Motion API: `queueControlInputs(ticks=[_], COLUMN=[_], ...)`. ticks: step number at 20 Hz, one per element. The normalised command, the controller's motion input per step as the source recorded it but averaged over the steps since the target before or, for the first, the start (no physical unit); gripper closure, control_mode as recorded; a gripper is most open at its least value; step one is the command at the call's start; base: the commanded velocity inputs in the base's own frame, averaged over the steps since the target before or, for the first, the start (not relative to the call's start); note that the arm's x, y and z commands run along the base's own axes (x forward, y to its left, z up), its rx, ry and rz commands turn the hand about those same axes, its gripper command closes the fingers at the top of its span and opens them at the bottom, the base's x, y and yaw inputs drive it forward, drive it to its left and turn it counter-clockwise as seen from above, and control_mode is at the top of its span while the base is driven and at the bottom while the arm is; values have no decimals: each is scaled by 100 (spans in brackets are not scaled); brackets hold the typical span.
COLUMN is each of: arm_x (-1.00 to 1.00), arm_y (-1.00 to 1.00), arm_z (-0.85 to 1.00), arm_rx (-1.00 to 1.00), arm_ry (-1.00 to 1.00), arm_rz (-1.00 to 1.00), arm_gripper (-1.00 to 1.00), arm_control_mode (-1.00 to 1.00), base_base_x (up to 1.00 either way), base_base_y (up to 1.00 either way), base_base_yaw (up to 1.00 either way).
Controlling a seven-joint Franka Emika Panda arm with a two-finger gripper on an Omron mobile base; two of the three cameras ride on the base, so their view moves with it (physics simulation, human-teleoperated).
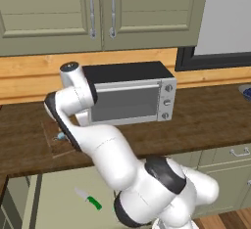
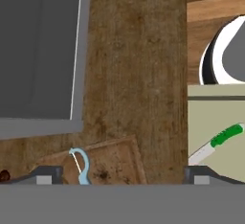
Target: Place the appropriate cutting tool for cutting the potato skin on the cutting board.
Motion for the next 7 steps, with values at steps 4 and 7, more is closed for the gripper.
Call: queueControlInputs(ticks=[4, 7], arm_x=[-65, -68], arm_y=[-17, -7], arm_z=[36, 35], arm_rx=[0, 0], arm_ry=[-9, -10], arm_rz=[0, 0], arm_gripper=[-100, -100], arm_control_mode=[-100, -100], base_base_x=[0, 0], base_base_y=[0, 0], base_base_yaw=[0, 0])
